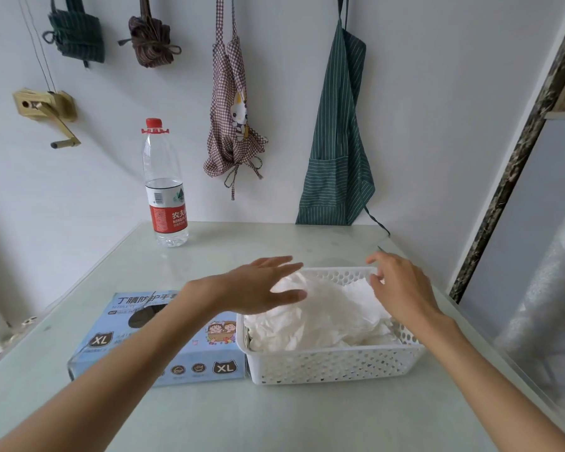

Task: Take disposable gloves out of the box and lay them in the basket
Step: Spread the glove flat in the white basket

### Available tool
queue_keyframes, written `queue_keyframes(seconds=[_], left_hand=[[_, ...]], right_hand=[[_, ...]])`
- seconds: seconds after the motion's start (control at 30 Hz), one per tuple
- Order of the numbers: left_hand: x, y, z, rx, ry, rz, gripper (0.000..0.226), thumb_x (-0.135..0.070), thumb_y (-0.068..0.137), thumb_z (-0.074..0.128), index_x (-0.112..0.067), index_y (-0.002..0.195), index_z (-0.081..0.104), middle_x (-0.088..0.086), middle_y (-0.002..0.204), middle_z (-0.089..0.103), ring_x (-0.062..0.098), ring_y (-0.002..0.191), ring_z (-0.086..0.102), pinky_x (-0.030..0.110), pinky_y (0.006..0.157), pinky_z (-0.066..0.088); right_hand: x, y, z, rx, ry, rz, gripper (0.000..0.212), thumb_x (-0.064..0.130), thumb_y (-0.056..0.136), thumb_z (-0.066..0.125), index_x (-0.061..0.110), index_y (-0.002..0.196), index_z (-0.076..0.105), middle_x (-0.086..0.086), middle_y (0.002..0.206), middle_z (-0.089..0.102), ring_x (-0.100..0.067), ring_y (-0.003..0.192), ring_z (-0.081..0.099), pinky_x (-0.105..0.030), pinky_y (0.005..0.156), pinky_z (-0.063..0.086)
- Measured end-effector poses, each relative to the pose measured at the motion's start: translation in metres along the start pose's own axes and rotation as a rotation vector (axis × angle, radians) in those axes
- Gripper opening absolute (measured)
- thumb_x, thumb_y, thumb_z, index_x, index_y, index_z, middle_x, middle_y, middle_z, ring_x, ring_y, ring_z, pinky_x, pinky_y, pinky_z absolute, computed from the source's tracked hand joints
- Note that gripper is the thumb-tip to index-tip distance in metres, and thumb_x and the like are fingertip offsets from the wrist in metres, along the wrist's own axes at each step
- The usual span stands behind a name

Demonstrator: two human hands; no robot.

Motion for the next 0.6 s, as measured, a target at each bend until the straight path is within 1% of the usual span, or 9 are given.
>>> queue_keyframes(seconds=[0.07,0.1,0.17,0.2,0.23,0.3,0.4,0.5,0.6], left_hand=[[-0.015,0.006,0.013,0.047,0.093,0.051,0.074,-0.063,0.092,0.028,-0.031,0.152,0.000,-0.006,0.160,-0.004,0.013,0.147,-0.003,0.039,0.119,0.002],[-0.018,0.010,0.020,0.099,0.163,0.044,0.076,-0.065,0.091,0.026,-0.029,0.152,-0.004,-0.005,0.159,-0.009,0.013,0.147,-0.007,0.039,0.119,-0.001],[-0.011,0.013,0.030,0.190,0.259,-0.016,0.083,-0.070,0.089,0.022,-0.027,0.150,-0.013,-0.004,0.158,-0.017,0.012,0.145,-0.014,0.040,0.119,-0.007],[-0.005,0.013,0.032,0.224,0.280,-0.057,0.086,-0.073,0.087,0.021,-0.027,0.150,-0.016,-0.005,0.157,-0.020,0.011,0.145,-0.017,0.039,0.119,-0.009],[0.003,0.012,0.033,0.251,0.295,-0.096,0.090,-0.077,0.084,0.020,-0.027,0.149,-0.018,-0.005,0.157,-0.021,0.011,0.144,-0.018,0.039,0.118,-0.011],[0.012,0.008,0.034,0.288,0.325,-0.149,0.096,-0.082,0.079,0.021,-0.028,0.149,-0.018,-0.004,0.157,-0.020,0.011,0.144,-0.018,0.037,0.117,-0.014],[0.012,0.008,0.040,0.290,0.427,-0.160,0.099,-0.083,0.079,0.020,-0.024,0.151,-0.013,-0.002,0.159,-0.014,0.012,0.145,-0.016,0.036,0.117,-0.015],[0.007,0.012,0.046,0.308,0.569,-0.183,0.096,-0.081,0.081,0.017,-0.022,0.151,-0.011,0.001,0.159,-0.013,0.014,0.146,-0.015,0.038,0.116,-0.017],[0.006,0.012,0.043,0.320,0.503,-0.210,0.100,-0.084,0.078,0.019,-0.022,0.151,-0.011,0.002,0.159,-0.015,0.017,0.146,-0.016,0.040,0.116,-0.017]], right_hand=[[0.013,-0.003,0.000,0.159,0.140,-0.072,0.034,0.022,0.095,0.055,0.022,0.129,0.052,-0.002,0.124,0.058,-0.016,0.107,0.058,-0.031,0.087,0.047],[0.019,-0.004,0.004,0.303,0.151,-0.109,0.042,0.028,0.096,0.053,0.023,0.137,0.044,-0.001,0.138,0.049,-0.016,0.122,0.050,-0.033,0.099,0.042],[0.022,-0.006,0.014,0.614,0.009,-0.153,0.064,0.044,0.099,0.041,0.025,0.153,0.012,0.002,0.160,0.011,-0.017,0.146,0.012,-0.038,0.116,0.017],[0.019,-0.007,0.018,0.716,-0.081,-0.159,0.072,0.054,0.097,0.035,0.027,0.153,-0.003,0.004,0.161,-0.007,-0.016,0.148,-0.006,-0.039,0.118,0.004],[0.014,-0.008,0.020,0.777,-0.141,-0.149,0.078,0.061,0.095,0.030,0.028,0.151,-0.013,0.004,0.159,-0.019,-0.015,0.146,-0.017,-0.040,0.117,-0.004],[0.002,-0.010,0.024,0.844,-0.152,-0.101,0.086,0.069,0.090,0.027,0.029,0.148,-0.021,0.004,0.156,-0.029,-0.014,0.143,-0.025,-0.040,0.117,-0.009],[-0.007,-0.015,0.028,0.900,-0.088,-0.034,0.090,0.074,0.086,0.027,0.030,0.148,-0.022,0.007,0.154,-0.030,-0.011,0.142,-0.026,-0.038,0.116,-0.010],[-0.009,-0.018,0.034,0.911,-0.099,-0.048,0.090,0.076,0.085,0.025,0.030,0.148,-0.021,0.007,0.155,-0.029,-0.010,0.142,-0.026,-0.038,0.116,-0.010],[-0.008,-0.016,0.033,0.868,-0.069,-0.045,0.090,0.074,0.086,0.027,0.030,0.149,-0.018,0.008,0.156,-0.027,-0.010,0.143,-0.025,-0.038,0.117,-0.009]])
Point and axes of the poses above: each hand's wrist, its own y-axis towards the middle knuckle, its own z-axis out of the palm, x = y × z, the point moved 1 cm from there along y, towards the middle knuckle
